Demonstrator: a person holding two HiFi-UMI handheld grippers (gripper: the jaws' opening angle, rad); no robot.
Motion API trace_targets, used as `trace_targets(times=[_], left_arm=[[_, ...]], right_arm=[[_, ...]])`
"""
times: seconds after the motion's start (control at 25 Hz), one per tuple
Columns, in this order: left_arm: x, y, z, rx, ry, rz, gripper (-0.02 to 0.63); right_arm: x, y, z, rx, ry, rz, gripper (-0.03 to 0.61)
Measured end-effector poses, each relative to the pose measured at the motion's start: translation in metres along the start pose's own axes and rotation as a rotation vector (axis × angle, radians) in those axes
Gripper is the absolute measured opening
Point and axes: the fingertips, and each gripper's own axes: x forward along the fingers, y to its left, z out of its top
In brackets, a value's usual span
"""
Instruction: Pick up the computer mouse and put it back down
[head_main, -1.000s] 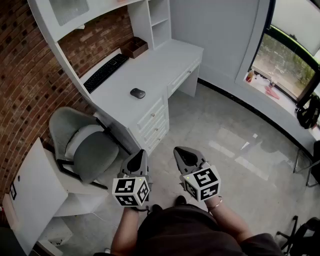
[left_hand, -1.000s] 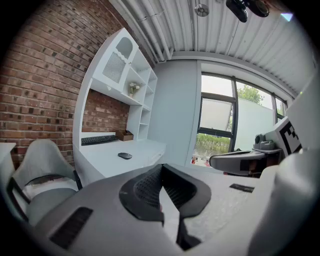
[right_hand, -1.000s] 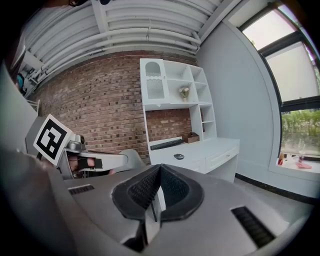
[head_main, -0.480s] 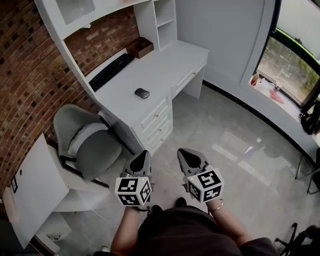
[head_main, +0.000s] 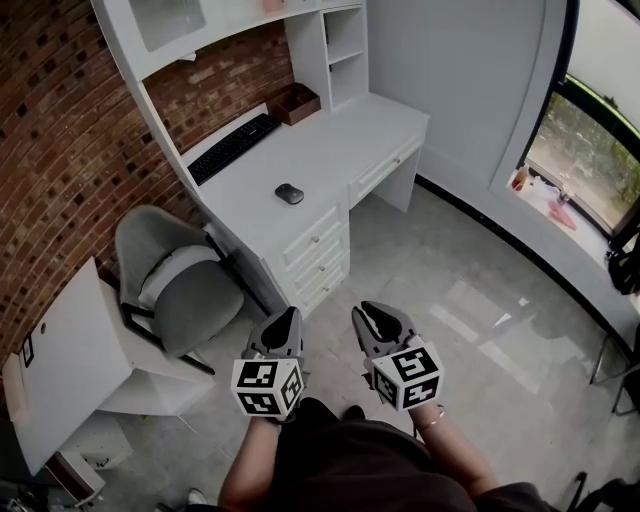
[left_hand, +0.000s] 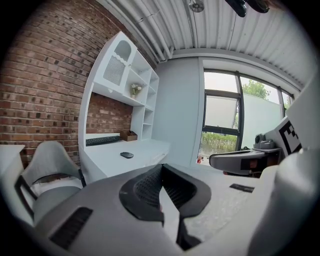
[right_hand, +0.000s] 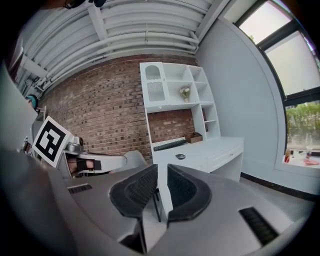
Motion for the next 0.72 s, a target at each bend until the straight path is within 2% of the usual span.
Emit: trace_targets(times=[0.4, 0.72], left_arm=[[0.014, 0.020, 0.002, 0.001, 0.013, 0.047, 0.009], [0.053, 0.064, 0.004, -0.016, 0.033, 0.046, 0.009]], right_arm=[[0.022, -0.006, -0.001, 0.001, 0.029, 0.043, 0.106], [0.079, -0.020, 0.004, 0.013, 0.051, 0.035, 0.137]])
